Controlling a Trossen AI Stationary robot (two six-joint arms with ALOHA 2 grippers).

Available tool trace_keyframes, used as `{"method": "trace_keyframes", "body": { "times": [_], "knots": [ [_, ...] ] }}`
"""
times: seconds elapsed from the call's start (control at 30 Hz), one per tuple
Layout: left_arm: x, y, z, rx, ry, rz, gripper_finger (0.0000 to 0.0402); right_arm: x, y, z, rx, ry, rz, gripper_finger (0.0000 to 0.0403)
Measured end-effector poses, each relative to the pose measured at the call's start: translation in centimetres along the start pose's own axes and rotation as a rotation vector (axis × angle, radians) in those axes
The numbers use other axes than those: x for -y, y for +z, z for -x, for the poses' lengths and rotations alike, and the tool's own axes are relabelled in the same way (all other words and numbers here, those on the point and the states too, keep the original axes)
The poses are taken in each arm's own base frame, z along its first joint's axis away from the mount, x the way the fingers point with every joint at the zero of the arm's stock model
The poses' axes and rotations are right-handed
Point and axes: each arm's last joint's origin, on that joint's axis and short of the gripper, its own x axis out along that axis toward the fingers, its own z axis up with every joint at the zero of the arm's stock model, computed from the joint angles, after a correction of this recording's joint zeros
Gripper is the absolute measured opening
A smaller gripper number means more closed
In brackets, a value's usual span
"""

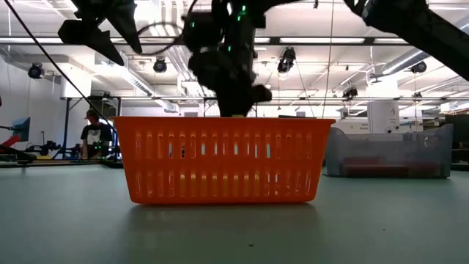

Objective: Sort & place blocks by color
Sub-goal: Put the yellow block into the orange bin

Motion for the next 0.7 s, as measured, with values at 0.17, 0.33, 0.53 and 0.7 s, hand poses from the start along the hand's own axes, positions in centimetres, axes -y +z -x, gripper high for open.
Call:
{"method": "trace_keyframes", "body": {
  "times": [0.17,0.33,0.53,0.7],
  "knots": [
    [0.0,0.0,0.0,-0.002,0.002,-0.027,0.0255,-1.2,-0.9,2.8,0.044,0.026,0.023,0.0114],
    [0.0,0.0,-0.1,-0.002,0.002,-0.044,0.0255,-2.4,-2.2,4.8,0.066,0.043,0.05,0.0114],
    [0.0,0.0,-0.1,0.001,0.005,-0.049,0.0255,-3.8,-3.9,6.2,0.043,0.084,0.088,0.0114],
    [0.0,0.0,-0.1,0.003,0.006,-0.05,0.0255,-5.2,-5.5,7.0,0.024,0.097,0.141,0.0114]
  ]
}}
